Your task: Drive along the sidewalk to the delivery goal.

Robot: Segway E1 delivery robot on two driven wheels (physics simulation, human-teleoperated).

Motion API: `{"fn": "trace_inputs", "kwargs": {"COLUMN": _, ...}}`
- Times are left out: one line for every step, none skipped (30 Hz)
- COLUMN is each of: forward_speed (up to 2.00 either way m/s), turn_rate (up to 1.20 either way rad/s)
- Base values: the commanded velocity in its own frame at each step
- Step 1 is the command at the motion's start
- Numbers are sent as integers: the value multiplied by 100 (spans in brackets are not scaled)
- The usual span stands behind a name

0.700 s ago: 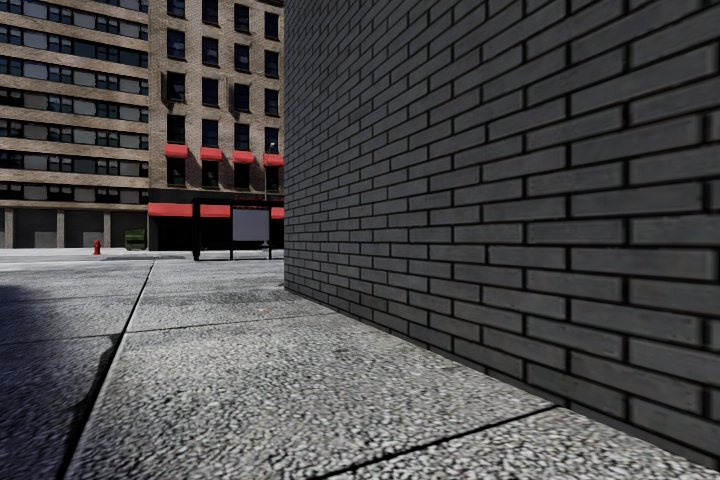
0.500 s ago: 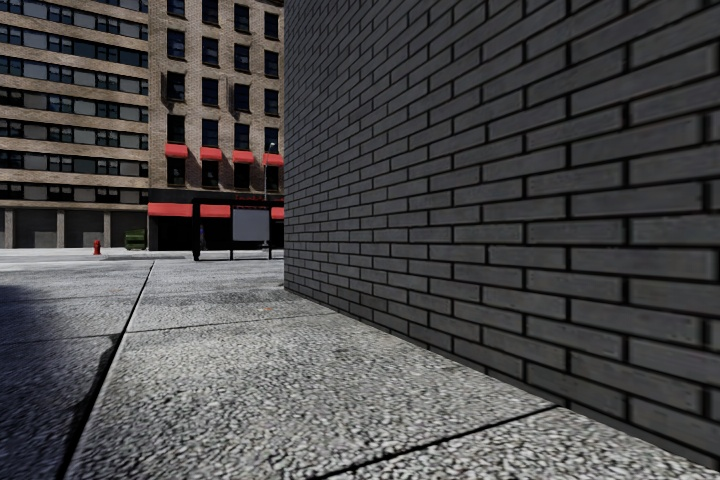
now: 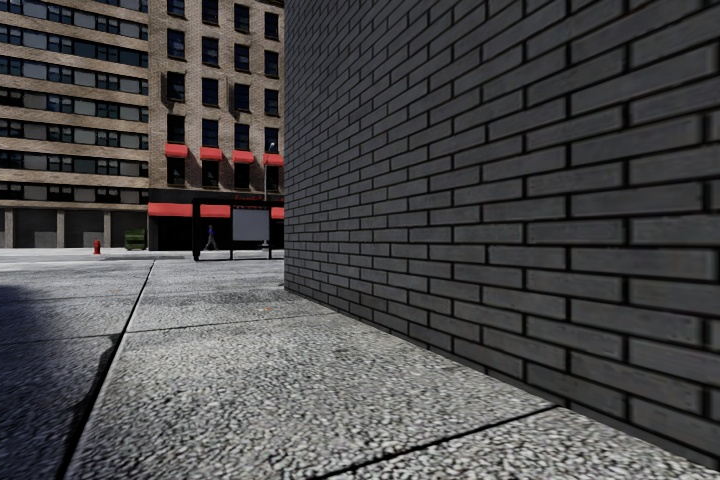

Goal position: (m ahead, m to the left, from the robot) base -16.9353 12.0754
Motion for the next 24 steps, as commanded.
{"fn": "trace_inputs", "kwargs": {"forward_speed": 0, "turn_rate": 0}}
{"fn": "trace_inputs", "kwargs": {"forward_speed": 0, "turn_rate": 0}}
{"fn": "trace_inputs", "kwargs": {"forward_speed": 0, "turn_rate": 0}}
{"fn": "trace_inputs", "kwargs": {"forward_speed": 0, "turn_rate": 0}}
{"fn": "trace_inputs", "kwargs": {"forward_speed": 0, "turn_rate": 0}}
{"fn": "trace_inputs", "kwargs": {"forward_speed": 0, "turn_rate": 0}}
{"fn": "trace_inputs", "kwargs": {"forward_speed": 0, "turn_rate": 0}}
{"fn": "trace_inputs", "kwargs": {"forward_speed": 0, "turn_rate": 0}}
{"fn": "trace_inputs", "kwargs": {"forward_speed": 0, "turn_rate": 0}}
{"fn": "trace_inputs", "kwargs": {"forward_speed": 4, "turn_rate": 0}}
{"fn": "trace_inputs", "kwargs": {"forward_speed": 20, "turn_rate": 4}}
{"fn": "trace_inputs", "kwargs": {"forward_speed": 34, "turn_rate": 13}}
{"fn": "trace_inputs", "kwargs": {"forward_speed": 34, "turn_rate": 13}}
{"fn": "trace_inputs", "kwargs": {"forward_speed": 51, "turn_rate": 21}}
{"fn": "trace_inputs", "kwargs": {"forward_speed": 67, "turn_rate": 24}}
{"fn": "trace_inputs", "kwargs": {"forward_speed": 78, "turn_rate": 28}}
{"fn": "trace_inputs", "kwargs": {"forward_speed": 81, "turn_rate": 29}}
{"fn": "trace_inputs", "kwargs": {"forward_speed": 81, "turn_rate": 29}}
{"fn": "trace_inputs", "kwargs": {"forward_speed": 83, "turn_rate": 30}}
{"fn": "trace_inputs", "kwargs": {"forward_speed": 85, "turn_rate": 30}}
{"fn": "trace_inputs", "kwargs": {"forward_speed": 88, "turn_rate": 30}}
{"fn": "trace_inputs", "kwargs": {"forward_speed": 90, "turn_rate": 31}}
{"fn": "trace_inputs", "kwargs": {"forward_speed": 90, "turn_rate": 31}}
{"fn": "trace_inputs", "kwargs": {"forward_speed": 92, "turn_rate": 33}}
